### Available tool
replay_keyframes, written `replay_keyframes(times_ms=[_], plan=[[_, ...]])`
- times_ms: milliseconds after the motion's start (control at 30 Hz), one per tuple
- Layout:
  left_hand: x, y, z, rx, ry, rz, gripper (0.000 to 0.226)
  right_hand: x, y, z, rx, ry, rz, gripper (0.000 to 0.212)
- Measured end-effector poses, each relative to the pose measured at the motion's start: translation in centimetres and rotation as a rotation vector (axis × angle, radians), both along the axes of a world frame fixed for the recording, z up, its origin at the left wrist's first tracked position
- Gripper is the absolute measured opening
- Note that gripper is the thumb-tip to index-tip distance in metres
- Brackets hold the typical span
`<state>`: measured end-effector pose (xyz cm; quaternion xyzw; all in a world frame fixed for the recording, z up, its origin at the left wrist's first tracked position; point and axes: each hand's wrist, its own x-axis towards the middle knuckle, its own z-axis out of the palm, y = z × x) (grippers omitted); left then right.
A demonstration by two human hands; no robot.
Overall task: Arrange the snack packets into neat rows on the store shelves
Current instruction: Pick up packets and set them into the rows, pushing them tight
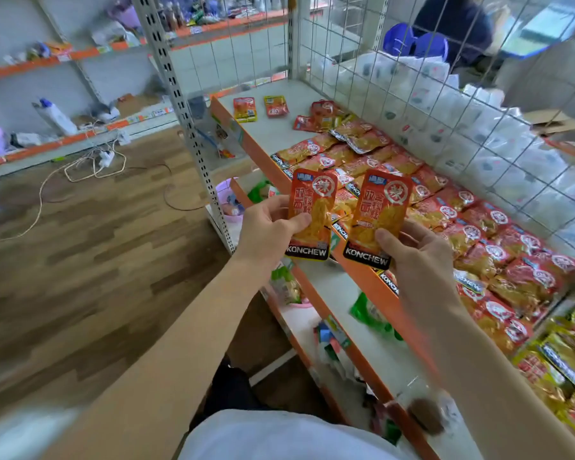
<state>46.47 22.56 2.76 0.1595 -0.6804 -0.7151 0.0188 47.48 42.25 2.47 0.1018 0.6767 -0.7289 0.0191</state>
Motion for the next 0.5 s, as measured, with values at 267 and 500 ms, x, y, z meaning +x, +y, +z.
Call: replay_keyframes(times_ms=[267, 500], plan=[[-8.1, 0.2, 0.2, -0.073, 0.058, -0.206, 0.021, -4.1, -0.1, -0.3, 0.083, 0.013, -0.185, 0.016], [-17.0, -2.3, -1.6, -0.222, 0.078, -0.37, 0.014, -8.9, -3.4, -2.0, 0.153, -0.02, -0.418, 0.013]])
